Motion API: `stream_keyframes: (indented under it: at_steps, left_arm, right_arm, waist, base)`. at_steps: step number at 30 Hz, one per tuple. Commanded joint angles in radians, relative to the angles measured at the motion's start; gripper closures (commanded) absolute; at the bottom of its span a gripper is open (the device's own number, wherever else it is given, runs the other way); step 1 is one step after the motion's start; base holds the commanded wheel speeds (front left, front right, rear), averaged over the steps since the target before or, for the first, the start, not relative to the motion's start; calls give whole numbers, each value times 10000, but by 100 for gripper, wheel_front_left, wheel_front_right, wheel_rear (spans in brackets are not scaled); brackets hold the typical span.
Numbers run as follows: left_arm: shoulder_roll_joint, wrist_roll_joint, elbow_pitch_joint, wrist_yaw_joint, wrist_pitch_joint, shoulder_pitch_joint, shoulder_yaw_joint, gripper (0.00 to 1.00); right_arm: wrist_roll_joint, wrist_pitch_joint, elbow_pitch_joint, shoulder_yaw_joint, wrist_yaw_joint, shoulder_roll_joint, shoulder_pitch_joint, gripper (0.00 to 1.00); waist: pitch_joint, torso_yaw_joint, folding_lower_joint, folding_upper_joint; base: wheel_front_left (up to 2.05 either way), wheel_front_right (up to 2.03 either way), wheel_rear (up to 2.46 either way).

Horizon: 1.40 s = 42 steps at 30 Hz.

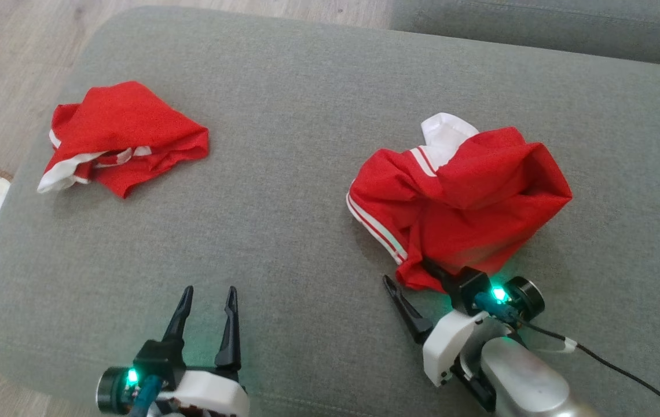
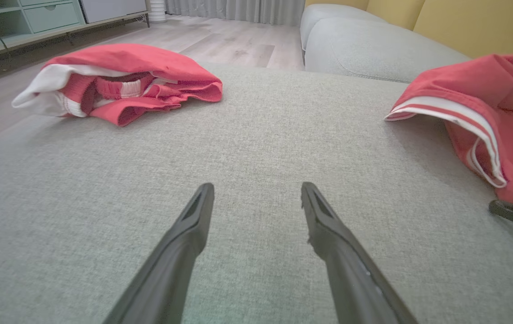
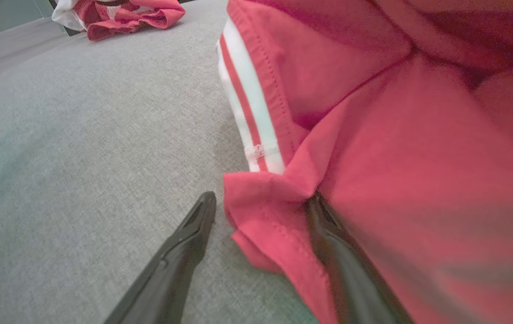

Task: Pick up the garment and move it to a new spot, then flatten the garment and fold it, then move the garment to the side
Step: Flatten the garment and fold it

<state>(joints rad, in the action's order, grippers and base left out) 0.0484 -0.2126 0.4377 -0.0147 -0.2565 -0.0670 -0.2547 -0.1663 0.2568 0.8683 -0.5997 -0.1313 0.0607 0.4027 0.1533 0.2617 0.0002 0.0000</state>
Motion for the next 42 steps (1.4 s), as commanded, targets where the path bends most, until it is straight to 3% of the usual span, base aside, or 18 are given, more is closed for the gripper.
stream_keyframes:
  at_steps: [1,9,10,11,12,21,24,27,30,36,42]
  left_arm:
    - [19,-68,-311,-72,-53,-380,250,0]
    - [19,-4,-359,-16,-53,-569,110,0]
    - [19,2,-344,-4,-53,-576,113,0]
    - [19,26,-336,8,-53,-588,115,0]
    - [19,43,-332,20,-53,-588,121,0]
    - [19,207,-364,95,-53,-236,330,0]
    - [19,188,-385,114,-53,-35,441,0]
    - [18,121,-405,122,-53,97,536,0]
    - [18,50,-378,140,-53,164,504,0]
    - [18,-294,-147,252,-53,89,-98,0]
    - [18,-562,114,172,-53,109,-769,0]
  right_arm:
    - [-44,49,-218,-90,6,-104,102,0]
    - [-273,49,-821,269,6,-104,-223,0]
    - [-361,49,-869,280,6,-105,-266,15]
    - [-444,49,-944,312,6,-105,-294,62]
    - [-516,49,-1076,349,6,-105,-320,100]
    - [-1059,49,-3638,1514,6,-105,-1067,100]
    - [-1066,49,-4999,2239,6,-105,-1325,100]
    - [-1146,49,-6357,2882,6,20,-962,100]
    - [-1302,49,-7137,2784,6,367,233,100]
    - [-1503,49,-6712,1379,6,754,3570,100]
    - [-1610,49,-5299,634,6,404,6360,100]
  waist:
    - [16,-63,-2,0]
    - [34,-315,-2,0]
    - [36,-325,-2,0]
    - [32,-332,-2,0]
    - [26,-339,-2,0]
    - [-413,-535,-2,0]
    - [-708,-696,-2,0]
    - [-960,-861,-2,0]
    - [-1151,-952,-2,0]
    - [-1415,-401,-2,0]
    - [-1576,699,-2,0]
  base:
    - [0,0,0]
    - [0,0,0]
    - [0,0,0]
    - [0,0,0]
    - [0,0,0]
    - [0,0,0]
    - [0,0,0]
    - [0,0,0]
    - [0,0,0]
    - [0,0,0]
    - [0,0,0]
